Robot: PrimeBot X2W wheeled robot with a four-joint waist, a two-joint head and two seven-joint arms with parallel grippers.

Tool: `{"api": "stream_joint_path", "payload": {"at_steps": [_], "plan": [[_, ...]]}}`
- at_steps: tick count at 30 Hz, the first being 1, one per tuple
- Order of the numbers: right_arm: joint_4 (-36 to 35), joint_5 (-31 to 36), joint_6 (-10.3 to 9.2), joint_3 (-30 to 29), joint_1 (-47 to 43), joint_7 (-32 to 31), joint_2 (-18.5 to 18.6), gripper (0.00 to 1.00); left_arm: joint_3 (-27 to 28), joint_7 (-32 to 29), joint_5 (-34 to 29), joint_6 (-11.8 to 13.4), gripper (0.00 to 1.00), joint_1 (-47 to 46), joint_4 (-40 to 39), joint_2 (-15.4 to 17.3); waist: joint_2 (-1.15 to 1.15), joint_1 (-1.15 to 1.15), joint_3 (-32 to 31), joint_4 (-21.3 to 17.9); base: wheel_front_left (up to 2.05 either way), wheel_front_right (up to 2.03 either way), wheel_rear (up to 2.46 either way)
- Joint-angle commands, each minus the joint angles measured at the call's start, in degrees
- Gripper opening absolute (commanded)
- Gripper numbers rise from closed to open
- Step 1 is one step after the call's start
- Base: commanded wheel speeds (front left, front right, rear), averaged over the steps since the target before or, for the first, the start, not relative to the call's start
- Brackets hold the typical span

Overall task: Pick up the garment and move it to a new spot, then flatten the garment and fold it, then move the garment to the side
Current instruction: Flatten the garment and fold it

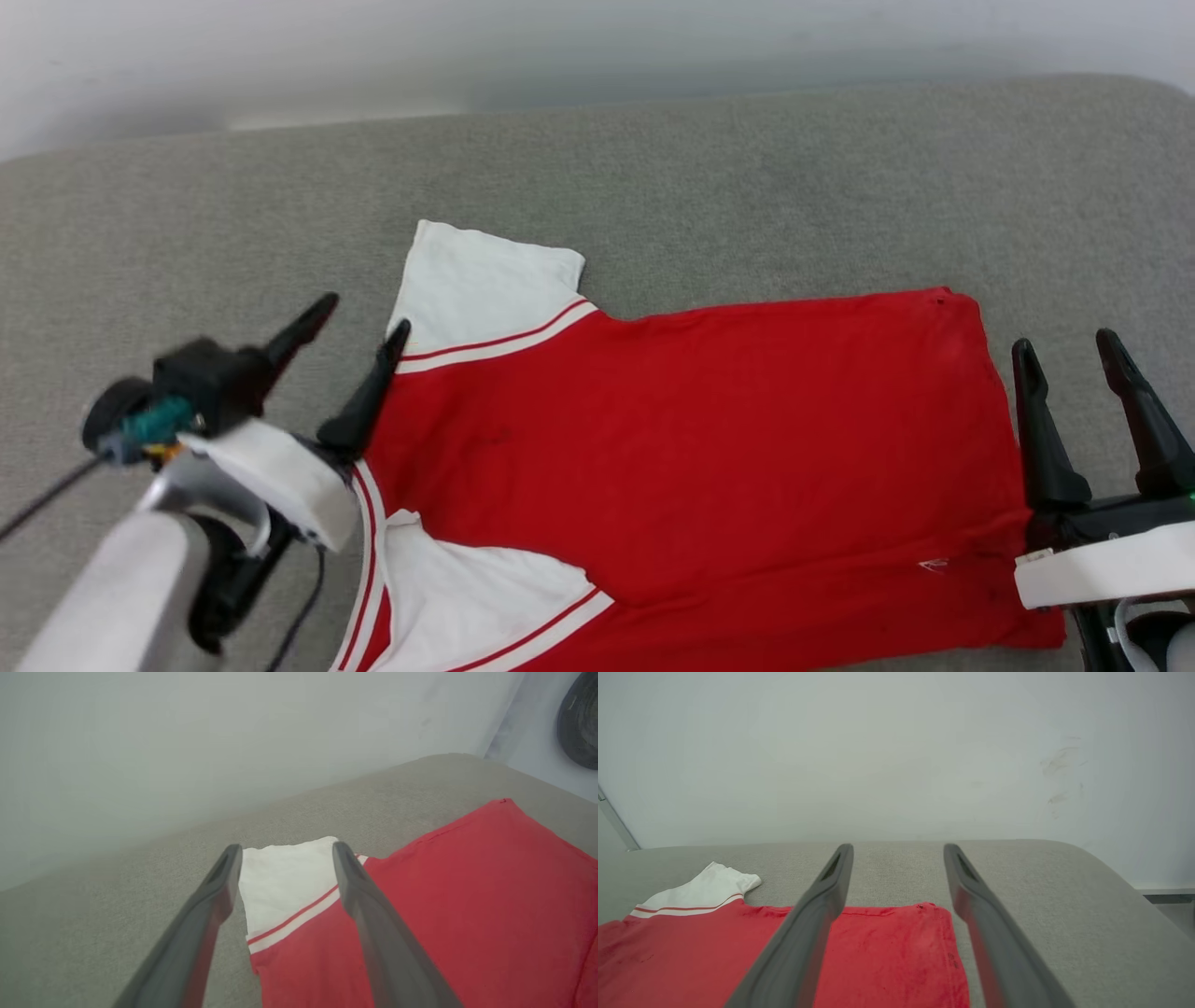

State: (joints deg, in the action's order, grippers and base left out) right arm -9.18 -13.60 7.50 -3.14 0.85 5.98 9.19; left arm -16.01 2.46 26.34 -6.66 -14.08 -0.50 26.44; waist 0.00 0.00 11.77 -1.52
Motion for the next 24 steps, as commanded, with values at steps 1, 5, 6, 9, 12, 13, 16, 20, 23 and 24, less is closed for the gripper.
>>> {"api": "stream_joint_path", "payload": {"at_steps": [1,5,6,9,12,13,16,20,23,24], "plan": [[-0.6,0.3,-0.02,0.5,1.5,-0.1,-0.5,1.0,-0.5,-4.5,2.2,-0.5,1.0,-4.7,0.7,3.1,0.0,0.0,3.8,-3.1,0.0,0.0,0.0],[-0.7,0.2,-0.02,1.6,3.3,0.6,-1.2,1.0,-3.0,-15.7,9.2,-0.7,1.0,-13.6,2.8,9.0,0.0,0.0,7.2,-5.9,0.0,0.0,0.0],[-0.5,0.1,-0.02,1.7,3.7,0.7,-1.4,1.0,-3.7,-19.1,11.0,-0.7,1.0,-15.6,3.7,10.2,0.0,0.0,8.0,-6.5,0.0,0.0,0.0],[0.3,-0.1,-0.02,2.7,4.7,1.6,-2.1,1.0,-4.9,-29.8,16.4,-0.7,1.0,-22.0,6.5,13.1,0.0,0.0,10.2,-8.4,0.0,0.0,0.0],[1.2,-0.3,-0.02,3.6,5.4,2.4,-2.8,1.0,-5.6,-38.5,19.2,-0.7,1.0,-27.6,9.2,15.6,0.0,0.0,12.0,-9.9,0.0,0.0,0.0],[1.5,-0.4,-0.02,3.9,5.5,2.6,-3.0,1.0,-5.8,-41.0,20.1,-0.7,1.0,-29.0,10.1,16.0,0.0,0.0,12.5,-10.4,0.0,0.0,0.0],[2.4,-0.3,-0.02,4.7,6.2,3.3,-3.3,1.0,-6.2,-47.2,22.0,-0.4,1.0,-32.5,12.4,16.7,0.0,0.0,13.8,-11.6,0.0,0.0,0.0],[3.1,-0.5,-0.02,5.2,6.9,4.0,-3.5,1.0,-6.5,-51.4,22.9,0.5,1.0,-35.0,14.2,17.2,0.0,0.0,15.1,-12.6,0.0,0.0,0.0],[3.7,-0.7,-0.02,5.8,8.0,4.6,-3.8,1.0,-6.7,-54.5,22.8,2.3,1.0,-37.5,16.0,17.3,0.0,0.0,16.7,-13.8,0.0,0.0,0.0],[3.7,-0.7,-0.02,5.8,8.0,4.6,-3.8,1.0,-6.7,-54.5,22.8,2.3,1.0,-37.5,16.0,17.3,0.0,0.0,16.7,-13.8,0.0,0.0,0.0]]}}
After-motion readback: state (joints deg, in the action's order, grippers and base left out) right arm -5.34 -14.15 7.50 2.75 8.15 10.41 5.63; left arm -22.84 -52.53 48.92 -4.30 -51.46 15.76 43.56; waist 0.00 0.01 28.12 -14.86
